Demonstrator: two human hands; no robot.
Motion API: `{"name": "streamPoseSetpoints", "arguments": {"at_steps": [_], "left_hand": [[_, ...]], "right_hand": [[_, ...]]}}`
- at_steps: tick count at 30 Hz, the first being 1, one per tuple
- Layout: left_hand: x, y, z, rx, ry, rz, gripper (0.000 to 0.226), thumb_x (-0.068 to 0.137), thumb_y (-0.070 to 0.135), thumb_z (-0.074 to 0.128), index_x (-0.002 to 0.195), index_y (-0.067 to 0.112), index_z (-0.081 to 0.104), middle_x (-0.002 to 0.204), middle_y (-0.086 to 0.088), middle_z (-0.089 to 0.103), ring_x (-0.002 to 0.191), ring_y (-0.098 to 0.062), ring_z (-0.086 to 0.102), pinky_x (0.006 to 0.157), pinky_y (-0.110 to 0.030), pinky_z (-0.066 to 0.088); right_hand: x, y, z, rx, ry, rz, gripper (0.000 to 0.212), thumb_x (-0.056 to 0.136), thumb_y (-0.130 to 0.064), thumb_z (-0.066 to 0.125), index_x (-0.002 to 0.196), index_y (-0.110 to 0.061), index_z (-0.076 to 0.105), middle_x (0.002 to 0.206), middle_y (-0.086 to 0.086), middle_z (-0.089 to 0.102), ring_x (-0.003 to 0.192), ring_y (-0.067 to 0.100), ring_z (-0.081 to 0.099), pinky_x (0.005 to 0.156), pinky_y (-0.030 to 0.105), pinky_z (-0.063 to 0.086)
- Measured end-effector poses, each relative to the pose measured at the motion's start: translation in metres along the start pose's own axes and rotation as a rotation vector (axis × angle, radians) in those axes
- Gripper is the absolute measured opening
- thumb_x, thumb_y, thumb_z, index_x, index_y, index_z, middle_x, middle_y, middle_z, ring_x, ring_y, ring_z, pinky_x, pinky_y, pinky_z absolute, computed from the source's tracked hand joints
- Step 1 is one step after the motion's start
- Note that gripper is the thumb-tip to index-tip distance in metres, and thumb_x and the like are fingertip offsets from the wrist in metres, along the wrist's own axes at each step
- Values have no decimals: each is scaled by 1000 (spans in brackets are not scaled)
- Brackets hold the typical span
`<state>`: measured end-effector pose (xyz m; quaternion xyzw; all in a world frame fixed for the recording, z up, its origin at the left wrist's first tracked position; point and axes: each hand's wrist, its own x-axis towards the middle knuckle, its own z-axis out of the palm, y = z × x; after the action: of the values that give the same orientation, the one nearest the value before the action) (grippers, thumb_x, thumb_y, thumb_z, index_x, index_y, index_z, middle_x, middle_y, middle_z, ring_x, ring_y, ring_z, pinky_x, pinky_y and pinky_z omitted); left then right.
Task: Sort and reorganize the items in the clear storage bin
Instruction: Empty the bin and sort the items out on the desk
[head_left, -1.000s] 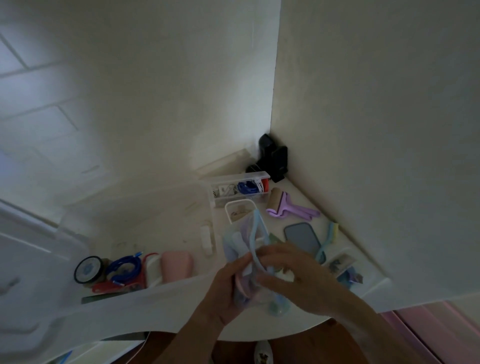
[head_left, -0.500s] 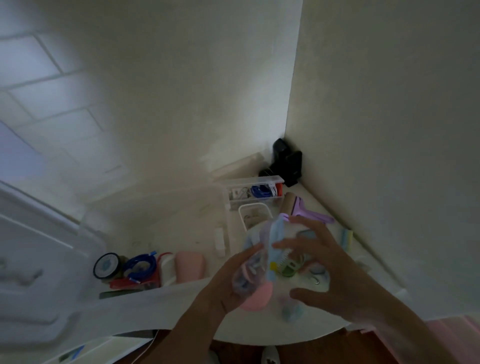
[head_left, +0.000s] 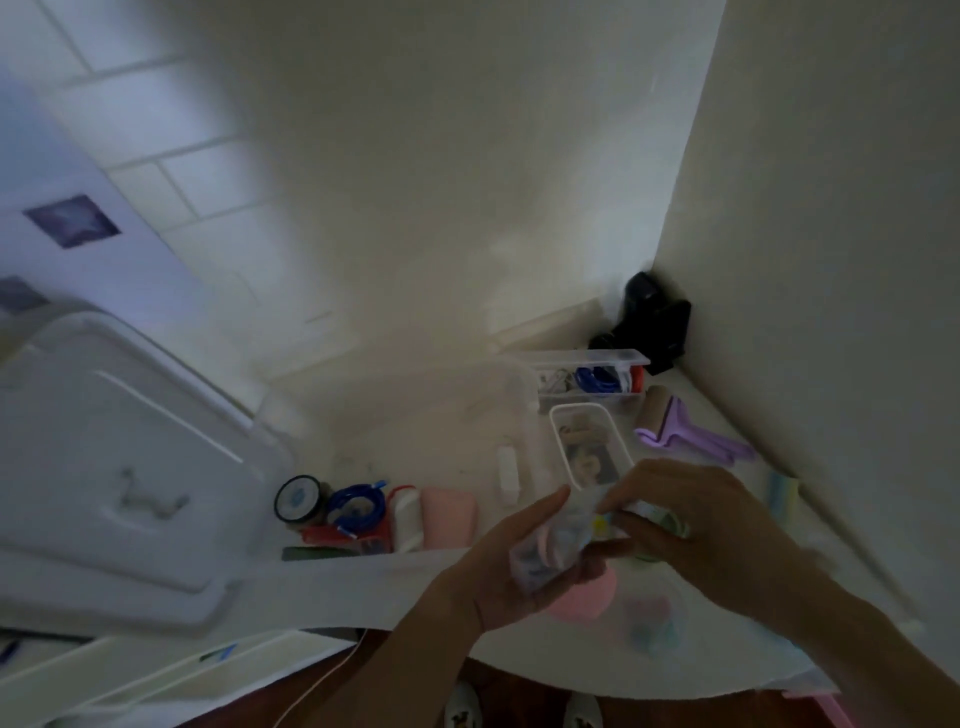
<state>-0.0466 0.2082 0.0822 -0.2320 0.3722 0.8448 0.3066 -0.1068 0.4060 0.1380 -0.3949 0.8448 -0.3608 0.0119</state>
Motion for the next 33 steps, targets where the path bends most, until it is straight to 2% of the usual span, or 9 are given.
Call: {"name": "streamPoseSetpoints", "arguments": {"at_steps": [3,7,12,19,21,24,26,30,33], "left_hand": [[-7,6,-28,-31,185,50,82,57,44,93,121,1,67,117,-23,69,100,-36,71,83,-43,59],[-44,5,-65,175,535,387,48,80,46,67,116,14,70,110,-9,74,104,-29,69,81,-36,59],[-102,0,-82,819,504,786,45,84,35,75,128,29,64,130,15,63,113,-10,63,78,-27,58],[-128,-8,-120,739,735,727,16,80,31,79,86,44,73,65,1,72,50,-17,61,51,-28,50],[-135,-8,-126,728,692,703,20,82,22,79,90,39,72,76,-2,75,59,-27,66,56,-33,53],[-138,-9,-137,735,683,635,22,83,15,75,86,37,71,85,2,75,64,-8,67,59,-17,53],[-141,-9,-145,775,708,650,4,83,36,74,87,35,72,83,1,74,64,-9,66,61,-20,53],[-144,-17,-157,848,782,799,46,78,72,64,97,31,72,92,-1,71,79,-13,65,71,-29,54],[-147,-6,-147,889,753,1048,14,86,40,70,99,37,69,95,11,69,89,-11,70,74,-28,57]], "right_hand": [[11,-13,6,50,90,31,7,86,-25,66,89,-31,66,88,-21,63,84,-5,61,72,10,43],[30,-29,23,97,49,46,9,91,-37,57,94,-33,64,91,-19,61,85,-1,61,72,12,43],[48,-53,71,67,-97,16,3,92,-39,57,91,-39,60,89,-22,54,81,-6,56,67,9,39],[64,-83,131,188,-159,21,8,90,-45,64,97,-43,63,90,-22,56,79,-4,58,63,8,40],[67,-91,143,227,-184,18,13,89,-47,65,102,-46,63,90,-21,57,77,-3,58,60,6,39],[71,-100,159,329,-201,28,11,90,-45,66,101,-42,68,90,-20,61,72,-1,60,58,8,40],[74,-104,165,336,-177,44,10,90,-45,65,94,-38,70,85,-19,63,68,2,60,56,11,41],[78,-110,171,330,-198,71,9,90,-42,67,90,-33,69,79,-15,61,63,7,57,56,8,36],[79,-114,169,360,-213,92,5,90,-38,68,89,-33,67,82,-12,61,69,9,58,58,13,38]]}}
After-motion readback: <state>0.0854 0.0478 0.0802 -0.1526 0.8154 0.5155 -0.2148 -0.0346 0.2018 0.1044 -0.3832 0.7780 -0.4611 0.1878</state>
